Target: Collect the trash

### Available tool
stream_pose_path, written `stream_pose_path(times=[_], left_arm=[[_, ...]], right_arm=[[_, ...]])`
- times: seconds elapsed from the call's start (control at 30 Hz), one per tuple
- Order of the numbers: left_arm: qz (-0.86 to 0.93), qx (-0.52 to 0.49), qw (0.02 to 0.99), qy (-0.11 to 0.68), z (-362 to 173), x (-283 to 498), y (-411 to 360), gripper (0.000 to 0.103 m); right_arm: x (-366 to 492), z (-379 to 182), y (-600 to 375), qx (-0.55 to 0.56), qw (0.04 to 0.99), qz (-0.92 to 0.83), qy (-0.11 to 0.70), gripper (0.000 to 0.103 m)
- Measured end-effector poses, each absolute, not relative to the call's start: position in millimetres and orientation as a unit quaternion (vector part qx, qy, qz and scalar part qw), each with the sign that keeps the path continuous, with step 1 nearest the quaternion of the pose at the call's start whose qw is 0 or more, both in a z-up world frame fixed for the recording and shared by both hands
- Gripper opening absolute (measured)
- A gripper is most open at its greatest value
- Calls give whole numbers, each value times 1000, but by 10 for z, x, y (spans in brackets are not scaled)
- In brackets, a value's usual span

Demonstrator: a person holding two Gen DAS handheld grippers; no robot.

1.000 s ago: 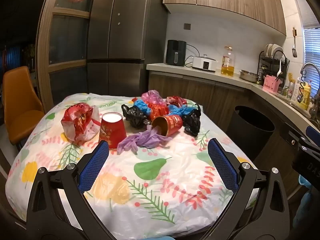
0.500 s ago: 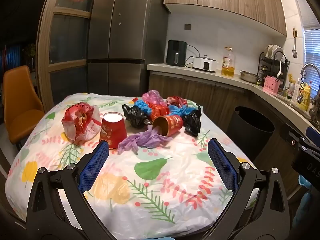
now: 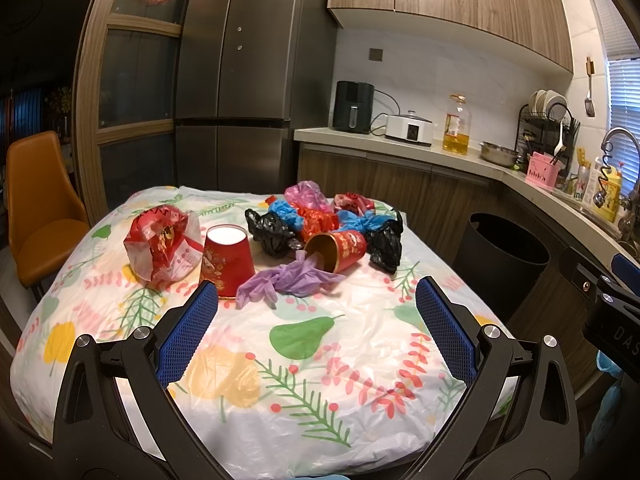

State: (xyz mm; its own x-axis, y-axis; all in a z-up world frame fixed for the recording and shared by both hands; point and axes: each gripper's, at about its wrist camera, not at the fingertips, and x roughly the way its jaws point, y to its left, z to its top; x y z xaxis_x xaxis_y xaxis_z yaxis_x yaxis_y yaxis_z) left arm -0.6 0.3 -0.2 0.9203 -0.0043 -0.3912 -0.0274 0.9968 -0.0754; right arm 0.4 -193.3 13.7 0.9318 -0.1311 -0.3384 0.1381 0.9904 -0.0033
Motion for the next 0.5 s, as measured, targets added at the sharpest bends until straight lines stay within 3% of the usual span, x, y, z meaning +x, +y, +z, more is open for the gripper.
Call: stream_pose_path(times=[0.5], left_arm=[[5, -40, 979, 199, -1, -8, 4, 97]], right_arm=[[-3, 143, -1923, 10, 983, -68, 171, 98]])
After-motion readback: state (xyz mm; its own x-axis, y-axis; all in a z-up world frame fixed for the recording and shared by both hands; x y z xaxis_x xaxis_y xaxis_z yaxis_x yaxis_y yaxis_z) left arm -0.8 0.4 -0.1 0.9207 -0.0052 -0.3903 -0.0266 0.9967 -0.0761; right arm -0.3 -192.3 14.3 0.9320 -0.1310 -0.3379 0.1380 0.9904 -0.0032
